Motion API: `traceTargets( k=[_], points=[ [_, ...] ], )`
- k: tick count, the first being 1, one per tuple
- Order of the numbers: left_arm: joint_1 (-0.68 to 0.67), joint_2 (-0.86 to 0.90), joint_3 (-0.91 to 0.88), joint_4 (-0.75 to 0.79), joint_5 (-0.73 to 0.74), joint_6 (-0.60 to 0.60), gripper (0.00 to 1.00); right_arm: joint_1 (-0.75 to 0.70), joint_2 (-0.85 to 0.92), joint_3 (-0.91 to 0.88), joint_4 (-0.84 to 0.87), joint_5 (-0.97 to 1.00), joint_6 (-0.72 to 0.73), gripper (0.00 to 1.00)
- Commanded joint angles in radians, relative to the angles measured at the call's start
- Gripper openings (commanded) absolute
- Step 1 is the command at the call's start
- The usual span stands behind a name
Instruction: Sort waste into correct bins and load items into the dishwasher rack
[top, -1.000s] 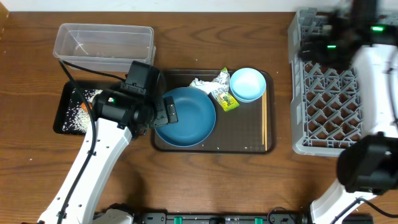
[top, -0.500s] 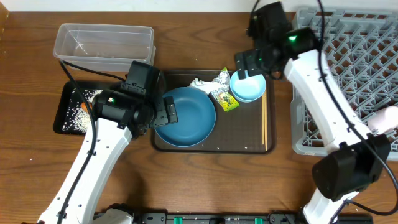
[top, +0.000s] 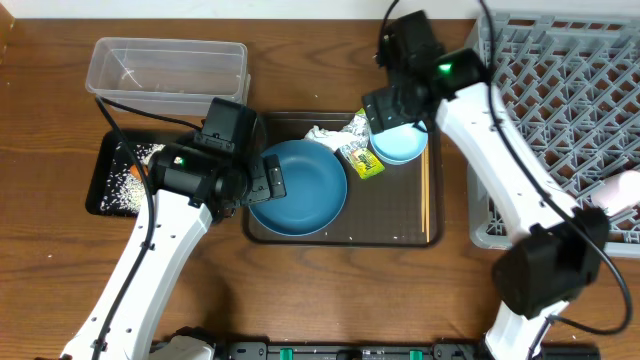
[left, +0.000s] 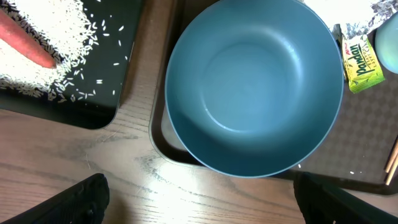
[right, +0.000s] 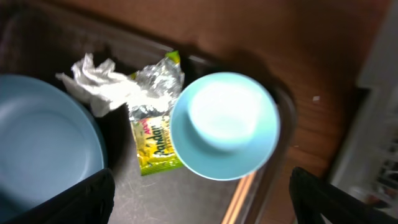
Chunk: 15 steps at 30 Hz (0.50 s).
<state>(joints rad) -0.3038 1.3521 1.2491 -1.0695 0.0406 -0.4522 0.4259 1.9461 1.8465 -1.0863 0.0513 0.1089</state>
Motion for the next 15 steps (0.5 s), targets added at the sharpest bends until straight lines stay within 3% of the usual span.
traceTargets(
  k=[1,8,15],
  points=[
    [-0.001,0.002,-0.003,-0.003,-0.019,-0.013,0.98,0.029,0.073,-0.003,-0.002,0.001,-0.005,0.86],
    [-0.001,0.002,-0.003,-0.003,-0.019,-0.013,0.98,0.040,0.176,-0.003,0.016,0.031,0.044,0.82],
    [-0.001,0.002,-0.003,-0.003,-0.019,-0.013,0.98,0.043,0.215,-0.003,0.016,0.026,0.044,0.62]
  ],
)
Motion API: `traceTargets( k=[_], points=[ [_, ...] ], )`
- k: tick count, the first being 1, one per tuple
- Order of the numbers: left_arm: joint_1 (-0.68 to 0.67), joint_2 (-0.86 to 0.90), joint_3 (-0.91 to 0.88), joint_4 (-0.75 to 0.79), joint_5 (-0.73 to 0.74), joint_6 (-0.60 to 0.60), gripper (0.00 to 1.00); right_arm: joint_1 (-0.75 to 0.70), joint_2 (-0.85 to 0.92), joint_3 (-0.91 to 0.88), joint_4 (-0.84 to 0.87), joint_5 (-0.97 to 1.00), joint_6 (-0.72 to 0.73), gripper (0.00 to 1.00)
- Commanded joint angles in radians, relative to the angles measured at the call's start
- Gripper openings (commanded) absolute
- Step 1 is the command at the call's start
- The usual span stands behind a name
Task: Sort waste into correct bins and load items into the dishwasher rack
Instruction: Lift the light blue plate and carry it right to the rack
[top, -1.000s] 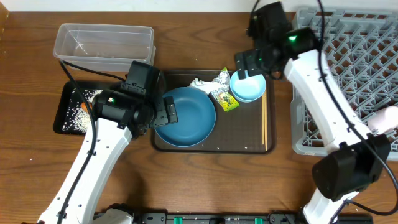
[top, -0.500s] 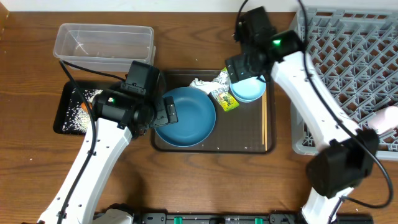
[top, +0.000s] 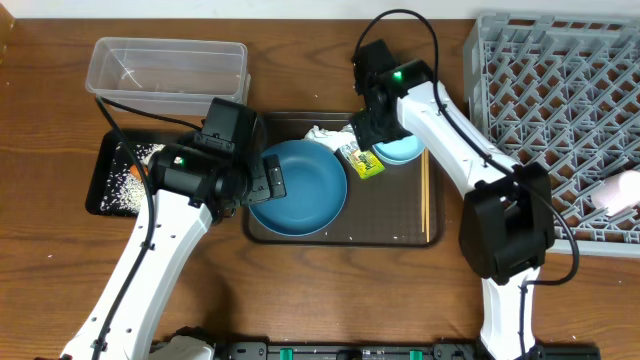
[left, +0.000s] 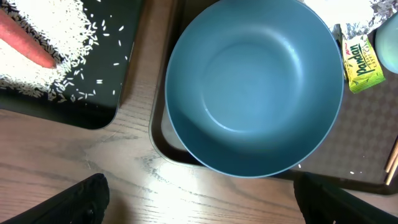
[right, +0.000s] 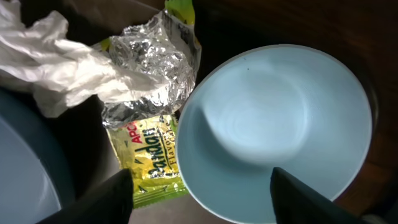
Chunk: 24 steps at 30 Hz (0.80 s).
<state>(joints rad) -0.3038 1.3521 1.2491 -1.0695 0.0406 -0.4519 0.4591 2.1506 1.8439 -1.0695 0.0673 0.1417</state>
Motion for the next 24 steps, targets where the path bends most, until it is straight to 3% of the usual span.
traceTargets(
  k=[1,24],
  points=[
    [-0.001,0.002,-0.003,-0.003,-0.019,-0.013,0.98,0.010,0.011,-0.001,-0.001,0.010,0.011,0.59],
    [-0.001,0.002,-0.003,-0.003,-0.019,-0.013,0.98,0.023,0.078,-0.008,0.027,0.012,0.030,0.58]
  ],
)
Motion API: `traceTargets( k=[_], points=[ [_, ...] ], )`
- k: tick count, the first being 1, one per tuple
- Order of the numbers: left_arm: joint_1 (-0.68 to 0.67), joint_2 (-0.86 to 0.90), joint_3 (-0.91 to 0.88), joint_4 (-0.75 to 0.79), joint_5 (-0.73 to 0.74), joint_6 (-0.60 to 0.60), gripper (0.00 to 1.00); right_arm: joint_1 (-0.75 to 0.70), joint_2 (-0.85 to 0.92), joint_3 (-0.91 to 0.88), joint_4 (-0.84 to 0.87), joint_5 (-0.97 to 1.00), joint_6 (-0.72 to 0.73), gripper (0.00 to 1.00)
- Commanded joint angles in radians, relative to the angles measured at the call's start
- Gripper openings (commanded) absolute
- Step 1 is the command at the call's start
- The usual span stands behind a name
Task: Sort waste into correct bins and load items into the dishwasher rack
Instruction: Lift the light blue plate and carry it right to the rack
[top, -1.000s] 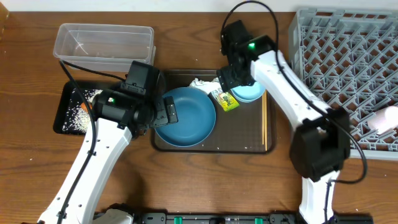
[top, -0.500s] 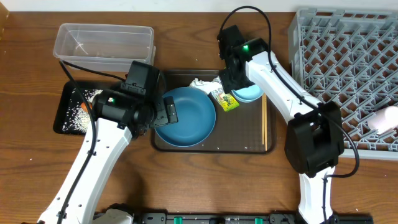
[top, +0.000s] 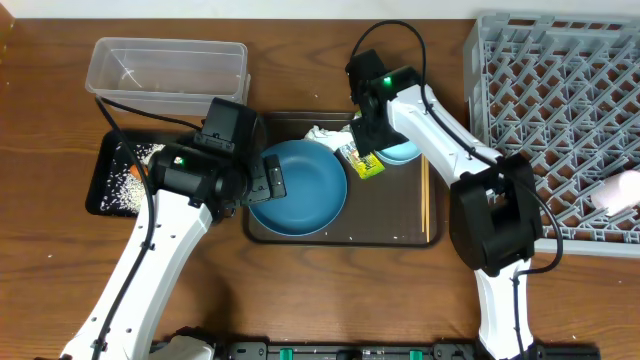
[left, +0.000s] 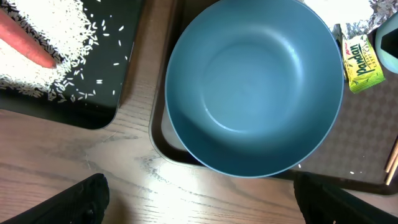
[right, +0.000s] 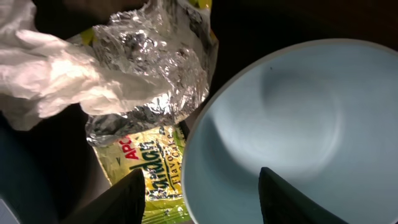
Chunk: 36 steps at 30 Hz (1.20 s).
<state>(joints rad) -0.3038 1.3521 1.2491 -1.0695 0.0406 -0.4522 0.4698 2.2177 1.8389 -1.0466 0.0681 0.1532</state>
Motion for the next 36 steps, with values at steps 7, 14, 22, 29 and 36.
traceTargets(
  k=[7,14,22,29,36],
  points=[
    [-0.001,0.002,-0.003,-0.003,-0.019,-0.013,0.98,0.012,0.046,-0.003,0.010,0.016,0.023,0.55],
    [-0.001,0.002,-0.003,-0.003,-0.019,-0.013,0.98,0.012,0.053,-0.001,0.010,0.041,0.026,0.44],
    [-0.001,0.002,-0.003,-0.003,-0.019,-0.013,0.98,0.012,0.049,0.003,0.006,0.040,0.026,0.28],
    [-0.001,0.002,-0.003,-0.003,-0.019,-0.013,0.98,0.013,0.023,0.013,-0.001,0.040,0.053,0.12],
    [-0.001,0.002,-0.003,-0.003,-0.019,-0.013,0.98,0.012,-0.052,0.013,0.003,0.032,0.067,0.01]
  ],
)
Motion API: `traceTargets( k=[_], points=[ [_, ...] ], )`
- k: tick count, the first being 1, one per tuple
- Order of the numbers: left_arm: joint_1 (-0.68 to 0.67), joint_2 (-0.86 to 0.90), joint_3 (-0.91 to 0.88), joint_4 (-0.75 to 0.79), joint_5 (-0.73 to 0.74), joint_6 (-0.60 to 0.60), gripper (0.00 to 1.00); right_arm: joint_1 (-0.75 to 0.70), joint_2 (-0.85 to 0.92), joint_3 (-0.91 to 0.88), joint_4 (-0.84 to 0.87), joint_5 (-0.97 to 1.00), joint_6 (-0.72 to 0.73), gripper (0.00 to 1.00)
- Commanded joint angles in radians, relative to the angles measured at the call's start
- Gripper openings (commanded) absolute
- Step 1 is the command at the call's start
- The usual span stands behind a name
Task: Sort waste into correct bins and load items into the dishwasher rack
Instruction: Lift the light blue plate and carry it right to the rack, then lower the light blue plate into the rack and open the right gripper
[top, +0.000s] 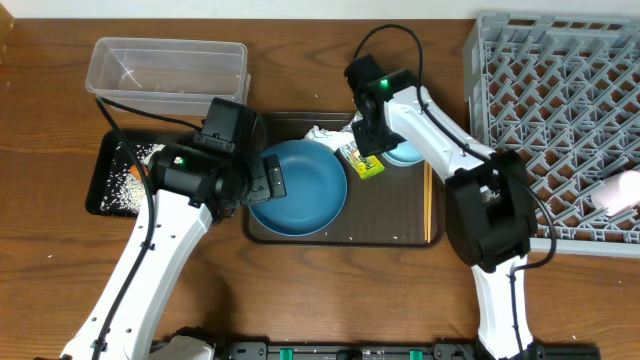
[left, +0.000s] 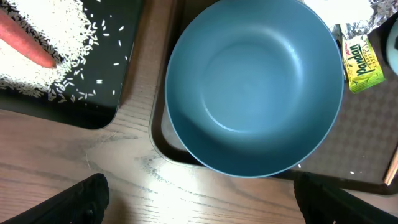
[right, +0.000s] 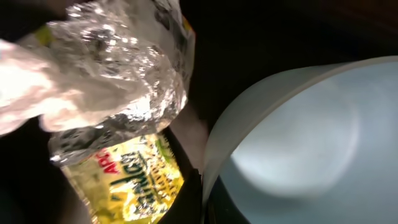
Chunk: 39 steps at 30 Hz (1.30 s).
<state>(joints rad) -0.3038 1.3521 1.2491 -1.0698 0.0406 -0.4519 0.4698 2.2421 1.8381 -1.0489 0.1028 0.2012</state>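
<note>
A small light blue bowl sits at the back right of the brown tray. My right gripper is shut on its left rim, one finger inside and one outside. Beside it lie a yellow-green snack wrapper with crumpled foil and a white tissue. The large blue bowl fills the tray's left half. My left gripper hangs open over the wood just in front of that bowl, holding nothing.
The grey dishwasher rack stands at the right, a pale pink item at its edge. Chopsticks lie along the tray's right side. A clear bin is at the back left, with a black tray of rice and a carrot below it.
My right gripper has dropped onto the small bowl's left rim and shut on it; before, its fingers were open above the rim. The left arm has not moved.
My right gripper first hung open high above the small light blue bowl. Then it was lower and closer to the bowl's left edge by the wrapper, then nearer still, and now it grips the rim. My left gripper stayed open by the large bowl throughout.
</note>
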Motion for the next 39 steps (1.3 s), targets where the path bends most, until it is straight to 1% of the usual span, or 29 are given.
traceTargets(
  k=[1,6,10,16,20,23,25,29,34,39],
  points=[
    [-0.001,0.002,-0.003,-0.003,-0.019,-0.013,0.98,0.012,-0.092,0.014,0.007,-0.005,0.024,0.01],
    [-0.001,0.002,-0.003,-0.003,-0.019,-0.013,0.98,0.007,-0.194,0.014,0.029,-0.032,0.024,0.01],
    [-0.001,0.002,-0.003,-0.003,-0.019,-0.013,0.98,-0.025,-0.299,0.014,0.053,-0.033,0.031,0.01],
    [-0.001,0.002,-0.003,-0.003,-0.019,-0.013,0.98,-0.139,-0.426,0.014,0.115,-0.051,0.037,0.01],
    [-0.001,0.002,-0.003,-0.003,-0.019,-0.013,0.98,-0.277,-0.456,0.014,0.148,-0.079,0.027,0.01],
    [-0.001,0.002,-0.003,-0.003,-0.019,-0.013,0.98,-0.406,-0.455,0.012,0.174,-0.217,0.026,0.01],
    [-0.001,0.002,-0.003,-0.003,-0.019,-0.013,0.98,-0.515,-0.451,0.011,0.213,-0.369,0.026,0.01],
    [-0.001,0.002,-0.003,-0.003,-0.019,-0.013,0.98,-0.675,-0.438,0.011,0.323,-0.568,0.027,0.01],
    [-0.001,0.002,-0.003,-0.003,-0.019,-0.013,0.98,-0.824,-0.412,0.011,0.421,-0.600,0.029,0.01],
    [-0.001,0.002,-0.003,-0.003,-0.019,-0.013,0.98,-0.920,-0.360,0.011,0.457,-0.607,0.034,0.01]
  ],
)
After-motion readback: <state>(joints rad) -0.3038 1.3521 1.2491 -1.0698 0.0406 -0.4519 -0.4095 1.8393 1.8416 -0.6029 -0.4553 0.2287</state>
